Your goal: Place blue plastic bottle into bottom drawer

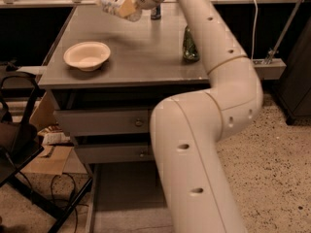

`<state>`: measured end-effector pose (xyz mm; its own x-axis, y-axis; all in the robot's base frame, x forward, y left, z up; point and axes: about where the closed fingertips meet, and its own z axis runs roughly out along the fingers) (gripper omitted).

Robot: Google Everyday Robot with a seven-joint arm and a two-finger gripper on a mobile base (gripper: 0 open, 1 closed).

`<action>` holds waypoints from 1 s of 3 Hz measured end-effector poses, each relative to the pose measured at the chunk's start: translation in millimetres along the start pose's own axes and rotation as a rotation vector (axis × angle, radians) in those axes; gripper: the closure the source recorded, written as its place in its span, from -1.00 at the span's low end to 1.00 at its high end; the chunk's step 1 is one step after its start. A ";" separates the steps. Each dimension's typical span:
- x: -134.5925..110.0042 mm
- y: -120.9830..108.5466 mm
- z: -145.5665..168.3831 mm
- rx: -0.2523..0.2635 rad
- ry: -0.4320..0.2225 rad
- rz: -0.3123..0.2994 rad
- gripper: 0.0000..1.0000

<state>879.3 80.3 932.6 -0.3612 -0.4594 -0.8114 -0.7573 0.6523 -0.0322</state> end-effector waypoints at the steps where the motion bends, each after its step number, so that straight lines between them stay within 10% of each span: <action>1: 0.0 -14.7 -68.4 0.021 0.000 -0.012 1.00; 3: 12.2 -35.8 -224.9 0.143 -0.034 -0.028 1.00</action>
Offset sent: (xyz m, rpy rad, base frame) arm -0.1645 -0.1700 0.0899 -0.0591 -0.0494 -0.1168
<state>779.6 -84.2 1055.0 -0.3207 -0.4598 -0.8281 -0.6807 0.7198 -0.1361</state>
